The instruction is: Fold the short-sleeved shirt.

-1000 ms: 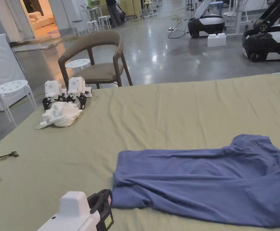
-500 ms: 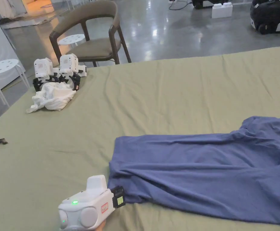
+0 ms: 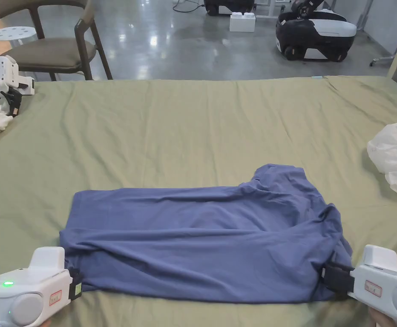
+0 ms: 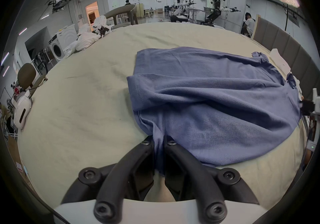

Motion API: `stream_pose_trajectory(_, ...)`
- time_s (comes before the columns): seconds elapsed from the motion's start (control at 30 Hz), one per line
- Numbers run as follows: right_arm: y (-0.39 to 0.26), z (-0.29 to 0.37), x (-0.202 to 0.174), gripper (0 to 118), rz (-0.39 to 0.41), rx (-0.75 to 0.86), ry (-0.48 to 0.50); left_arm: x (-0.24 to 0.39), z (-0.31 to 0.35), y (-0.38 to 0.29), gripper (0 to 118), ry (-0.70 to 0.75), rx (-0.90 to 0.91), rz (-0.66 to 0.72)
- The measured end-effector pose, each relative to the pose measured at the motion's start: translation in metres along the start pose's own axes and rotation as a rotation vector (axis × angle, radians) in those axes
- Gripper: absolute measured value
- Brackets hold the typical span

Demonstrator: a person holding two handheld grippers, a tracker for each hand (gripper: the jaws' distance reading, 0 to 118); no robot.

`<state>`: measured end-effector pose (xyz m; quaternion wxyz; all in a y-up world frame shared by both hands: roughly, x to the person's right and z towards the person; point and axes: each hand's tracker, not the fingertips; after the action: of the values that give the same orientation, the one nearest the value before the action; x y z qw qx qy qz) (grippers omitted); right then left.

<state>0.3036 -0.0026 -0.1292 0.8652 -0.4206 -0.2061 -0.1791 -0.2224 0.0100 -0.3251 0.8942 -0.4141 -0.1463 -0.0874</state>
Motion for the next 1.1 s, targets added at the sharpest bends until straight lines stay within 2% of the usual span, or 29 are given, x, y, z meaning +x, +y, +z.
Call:
stream_pose_trajectory(0.03, -0.005, -0.002, -0.001, 63, 0.003, 0.03, 0.01, 0.0, 0.0, 0.0, 7, 0.0, 0.002, 0.003)
stream_pose_trajectory(0.07, -0.006, 0.012, -0.003, 60, 0.016, 0.092, 0.018, 0.0, 0.0, -0.001, 7, 0.001, 0.004, 0.005)
stream_pose_trajectory(0.17, 0.002, 0.022, -0.001, 13, 0.019, 0.069, 0.04, -0.006, 0.004, 0.007, 7, -0.019, -0.026, 0.021)
stream_pose_trajectory(0.23, 0.006, 0.033, -0.002, 12, 0.038, 0.068, 0.042, -0.018, 0.017, 0.016, 3, -0.07, -0.037, 0.104)
stream_pose_trajectory(0.3, 0.004, 0.051, -0.004, 11, 0.08, 0.121, 0.023, -0.029, 0.044, 0.013, 2, -0.085, 0.036, 0.114)
stream_pose_trajectory(0.4, -0.007, 0.074, 0.001, 11, 0.03, 0.143, 0.023, -0.038, 0.077, 0.001, 2, -0.091, 0.039, 0.107)
stream_pose_trajectory(0.5, -0.03, 0.094, 0.015, 11, 0.011, 0.125, 0.051, -0.046, 0.109, -0.029, 2, -0.095, 0.047, 0.109)
stream_pose_trajectory(0.6, -0.062, 0.116, 0.025, 11, 0.033, 0.118, 0.061, -0.053, 0.131, -0.069, 2, -0.12, 0.028, 0.13)
stream_pose_trajectory(0.77, -0.098, 0.135, 0.029, 11, 0.028, 0.103, 0.081, -0.052, 0.137, -0.111, 2, -0.113, 0.01, 0.131)
stream_pose_trajectory(0.8, -0.1, 0.137, 0.029, 14, 0.04, 0.106, 0.081, -0.052, 0.136, -0.115, 8, -0.122, 0.023, 0.155)
stream_pose_trajectory(0.83, -0.1, 0.137, 0.028, 26, 0.044, 0.111, 0.08, -0.052, 0.135, -0.117, 22, -0.121, 0.034, 0.176)
stream_pose_trajectory(0.87, -0.101, 0.138, 0.028, 51, 0.054, 0.117, 0.067, -0.052, 0.135, -0.118, 48, -0.112, 0.031, 0.186)
stream_pose_trajectory(0.9, -0.101, 0.14, 0.028, 51, 0.071, 0.118, 0.029, -0.052, 0.134, -0.119, 56, -0.083, 0.01, 0.188)
stream_pose_trajectory(0.97, -0.101, 0.147, 0.032, 66, 0.062, 0.143, 0.026, -0.053, 0.142, -0.118, 76, -0.073, 0.015, 0.177)
stream_pose_trajectory(1.0, -0.1, 0.155, 0.035, 69, 0.037, 0.18, 0.042, -0.052, 0.154, -0.118, 82, -0.079, 0.07, 0.156)
stream_pose_trajectory(1.1, -0.098, 0.184, 0.036, 69, -0.019, 0.281, 0.123, -0.039, 0.191, -0.109, 82, -0.071, 0.226, 0.103)
